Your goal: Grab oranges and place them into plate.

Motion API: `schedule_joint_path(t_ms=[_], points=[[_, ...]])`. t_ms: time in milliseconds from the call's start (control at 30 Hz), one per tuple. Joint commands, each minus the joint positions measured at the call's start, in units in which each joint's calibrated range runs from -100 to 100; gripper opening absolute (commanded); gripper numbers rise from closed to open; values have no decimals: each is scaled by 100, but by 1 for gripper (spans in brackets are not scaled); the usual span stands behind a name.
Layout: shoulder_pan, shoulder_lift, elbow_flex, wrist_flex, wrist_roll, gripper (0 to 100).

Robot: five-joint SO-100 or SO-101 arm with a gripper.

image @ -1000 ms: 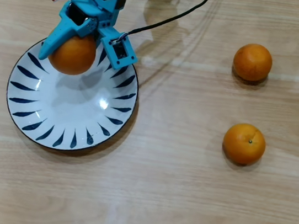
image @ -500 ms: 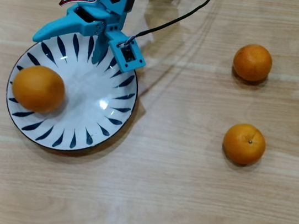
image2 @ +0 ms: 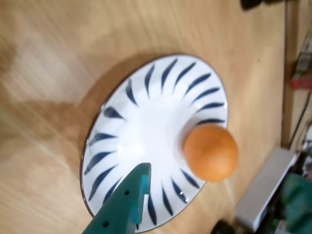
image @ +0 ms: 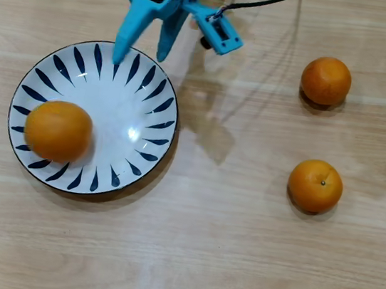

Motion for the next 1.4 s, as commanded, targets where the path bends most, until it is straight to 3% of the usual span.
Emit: schedule_joint_path(t_ms=[0, 300, 367, 400, 500, 533, 567, 600, 800, 1033, 1367], points=[[-858, -600, -25, 123, 19, 23], [-3237, -879, -25, 725, -677, 24], [-3576, -854, -25, 312, -797, 24], [-3923, -761, 338, -796, -860, 24], [-4189, -566, 691, -1407, -1257, 24], [-4270, -515, 772, -1424, -1612, 24], [-4415, -422, 917, -1424, -2396, 24], [-4479, -372, 989, -1424, -2694, 24], [-4770, -186, 1098, -1424, -3536, 18], [-4979, -34, 1370, -1415, -4487, 35], [-5382, -8, 1967, -1484, -5319, 36]])
